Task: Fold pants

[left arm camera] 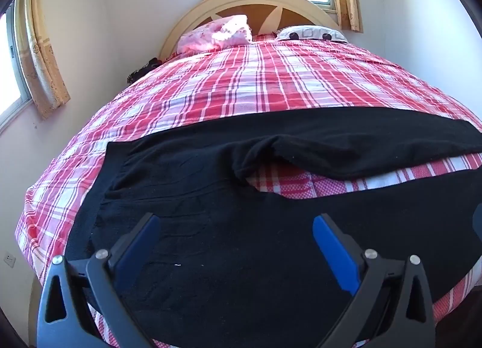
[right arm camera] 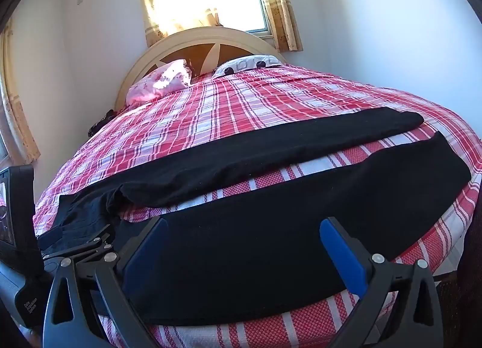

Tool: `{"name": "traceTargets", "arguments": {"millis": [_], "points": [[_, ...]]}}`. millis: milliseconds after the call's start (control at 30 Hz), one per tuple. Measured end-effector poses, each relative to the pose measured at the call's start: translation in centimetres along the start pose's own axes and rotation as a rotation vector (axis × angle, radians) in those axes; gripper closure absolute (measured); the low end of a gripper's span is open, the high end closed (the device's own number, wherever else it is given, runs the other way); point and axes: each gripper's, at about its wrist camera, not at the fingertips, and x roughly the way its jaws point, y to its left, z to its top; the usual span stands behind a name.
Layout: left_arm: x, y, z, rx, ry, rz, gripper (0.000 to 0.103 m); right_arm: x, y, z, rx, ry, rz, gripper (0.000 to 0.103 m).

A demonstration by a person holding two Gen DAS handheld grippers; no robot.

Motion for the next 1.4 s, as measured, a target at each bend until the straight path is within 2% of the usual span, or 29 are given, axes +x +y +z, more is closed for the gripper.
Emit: {"name": "traceTargets", "arguments": {"millis": [1400], "points": [[-0.52, 0.67, -0.31, -0.003, 0.008, -0.008, 0.0, -0.12, -0.19, -0.48, 0.018, 0.022, 0.0, 0.001]]}}
